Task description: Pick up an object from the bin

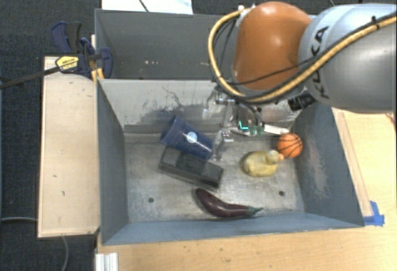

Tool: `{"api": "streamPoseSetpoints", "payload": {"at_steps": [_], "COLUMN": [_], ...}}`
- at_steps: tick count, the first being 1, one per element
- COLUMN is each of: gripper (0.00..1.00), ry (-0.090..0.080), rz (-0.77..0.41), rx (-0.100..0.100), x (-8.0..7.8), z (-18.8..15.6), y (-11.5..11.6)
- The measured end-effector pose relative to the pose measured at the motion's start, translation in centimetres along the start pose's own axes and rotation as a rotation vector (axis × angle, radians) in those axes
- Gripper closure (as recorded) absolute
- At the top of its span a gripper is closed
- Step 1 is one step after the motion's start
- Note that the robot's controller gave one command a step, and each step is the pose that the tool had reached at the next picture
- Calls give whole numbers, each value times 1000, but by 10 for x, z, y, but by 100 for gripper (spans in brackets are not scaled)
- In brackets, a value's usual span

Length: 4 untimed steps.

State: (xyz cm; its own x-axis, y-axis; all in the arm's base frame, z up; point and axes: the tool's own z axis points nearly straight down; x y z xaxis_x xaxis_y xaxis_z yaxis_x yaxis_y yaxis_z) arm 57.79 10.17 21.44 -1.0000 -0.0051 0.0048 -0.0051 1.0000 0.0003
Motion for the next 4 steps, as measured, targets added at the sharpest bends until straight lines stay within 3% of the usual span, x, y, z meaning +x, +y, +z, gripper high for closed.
{"api": "streamPoseSetpoints", "payload": {"at_steps": [1, 2, 3, 4], "gripper": [0, 0, 0, 0], "ry": [-8, -14, -3, -22], "rz": [3, 4, -31, -1], "rx": [-1, -2, -1, -8], "x": [-2, 11, 29, 19], "z": [-5, 44, 62, 80], "y": [-1, 15, 28, 32]}}
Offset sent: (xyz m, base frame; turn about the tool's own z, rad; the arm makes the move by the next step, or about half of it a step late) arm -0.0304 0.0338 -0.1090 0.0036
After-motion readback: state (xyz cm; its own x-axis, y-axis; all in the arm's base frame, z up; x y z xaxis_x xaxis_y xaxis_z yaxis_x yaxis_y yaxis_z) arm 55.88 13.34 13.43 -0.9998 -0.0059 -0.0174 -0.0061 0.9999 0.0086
